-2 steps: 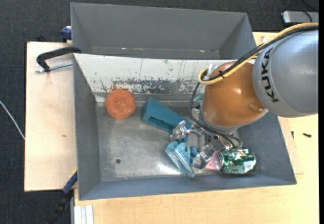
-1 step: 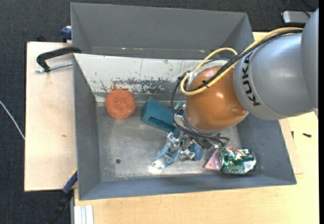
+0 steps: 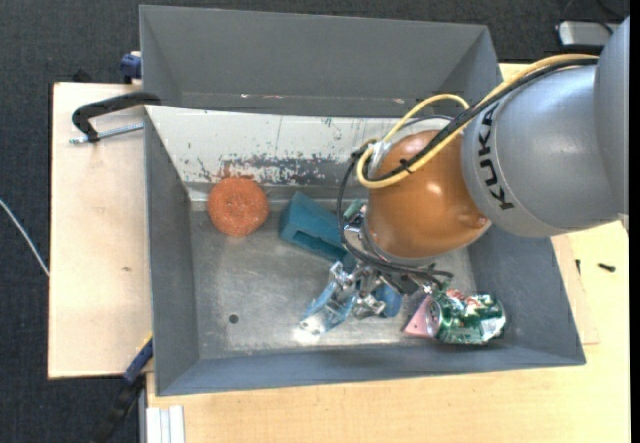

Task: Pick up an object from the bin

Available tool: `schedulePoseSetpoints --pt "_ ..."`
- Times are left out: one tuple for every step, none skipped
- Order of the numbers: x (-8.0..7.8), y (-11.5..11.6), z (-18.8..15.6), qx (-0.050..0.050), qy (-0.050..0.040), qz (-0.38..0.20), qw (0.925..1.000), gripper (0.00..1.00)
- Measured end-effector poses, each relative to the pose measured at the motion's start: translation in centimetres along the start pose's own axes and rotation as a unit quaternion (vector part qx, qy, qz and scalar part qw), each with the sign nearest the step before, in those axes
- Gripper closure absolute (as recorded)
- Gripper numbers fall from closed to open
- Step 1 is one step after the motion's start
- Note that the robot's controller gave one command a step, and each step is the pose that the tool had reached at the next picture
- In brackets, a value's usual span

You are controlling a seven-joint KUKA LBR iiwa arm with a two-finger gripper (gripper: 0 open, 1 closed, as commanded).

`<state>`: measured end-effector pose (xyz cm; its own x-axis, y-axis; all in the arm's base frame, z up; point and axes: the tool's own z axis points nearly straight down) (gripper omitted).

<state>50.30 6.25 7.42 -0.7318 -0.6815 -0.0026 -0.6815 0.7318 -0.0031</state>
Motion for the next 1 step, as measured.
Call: schedulePoseSetpoints --pt "-0.21 1.02 -0.04 0.003 -0.0009 0.001 1.0000 1.00"
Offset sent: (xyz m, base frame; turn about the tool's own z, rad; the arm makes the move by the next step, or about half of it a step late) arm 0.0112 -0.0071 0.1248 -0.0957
